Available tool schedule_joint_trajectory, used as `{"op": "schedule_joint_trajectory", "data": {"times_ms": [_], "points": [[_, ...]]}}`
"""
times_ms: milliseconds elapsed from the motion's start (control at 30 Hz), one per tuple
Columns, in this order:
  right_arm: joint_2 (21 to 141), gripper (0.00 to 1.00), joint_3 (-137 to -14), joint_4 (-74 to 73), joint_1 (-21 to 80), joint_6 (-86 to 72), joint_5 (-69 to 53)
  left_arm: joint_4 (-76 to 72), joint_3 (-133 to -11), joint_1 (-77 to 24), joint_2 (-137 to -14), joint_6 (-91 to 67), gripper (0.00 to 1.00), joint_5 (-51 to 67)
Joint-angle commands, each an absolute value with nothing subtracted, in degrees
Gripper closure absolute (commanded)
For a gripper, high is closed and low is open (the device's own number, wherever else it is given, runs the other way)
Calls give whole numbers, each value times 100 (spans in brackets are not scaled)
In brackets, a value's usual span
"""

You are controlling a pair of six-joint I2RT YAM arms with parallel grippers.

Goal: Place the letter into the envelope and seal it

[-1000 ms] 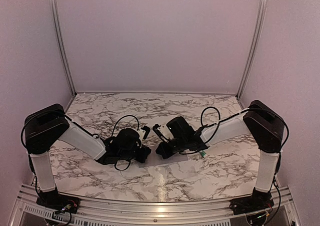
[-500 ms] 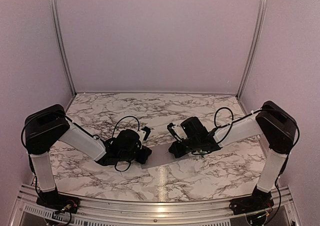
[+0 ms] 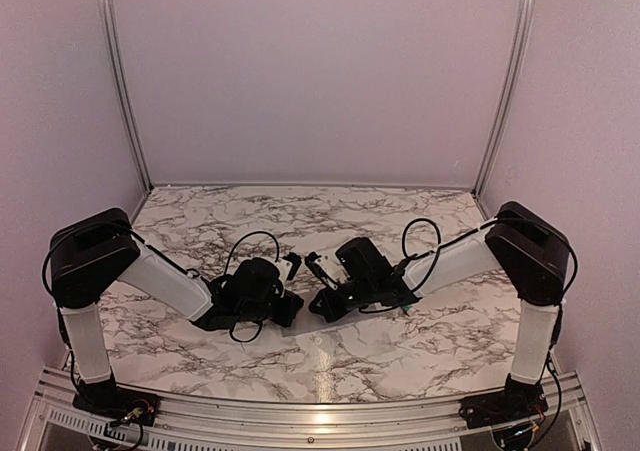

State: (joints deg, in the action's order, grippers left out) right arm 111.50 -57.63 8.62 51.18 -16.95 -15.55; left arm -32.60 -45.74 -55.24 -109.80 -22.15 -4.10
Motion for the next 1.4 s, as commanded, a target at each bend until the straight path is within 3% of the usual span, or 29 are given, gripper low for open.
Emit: {"op": "schedule_joint_trajectory", "data": {"times_ms": [0,433,900,1367], "points": [[11244,98,-5862,776,5168,-1715,-1682,-2883,-4597,-5590,-11168,-2256,96,-345],[10380,98,-5280,365,4980,-1620,-1261,-2883,-4574,-5590,-11103,-2220,96,-429],[11072,98,-6099,489,5211,-1643,-1776,-2891,-4601,-5590,-11136,-2227,96,-378],[10864,99,-5265,811,4603,-1776,-1422,-2900,-4553,-5590,-11084,-2206,97,-424]]}}
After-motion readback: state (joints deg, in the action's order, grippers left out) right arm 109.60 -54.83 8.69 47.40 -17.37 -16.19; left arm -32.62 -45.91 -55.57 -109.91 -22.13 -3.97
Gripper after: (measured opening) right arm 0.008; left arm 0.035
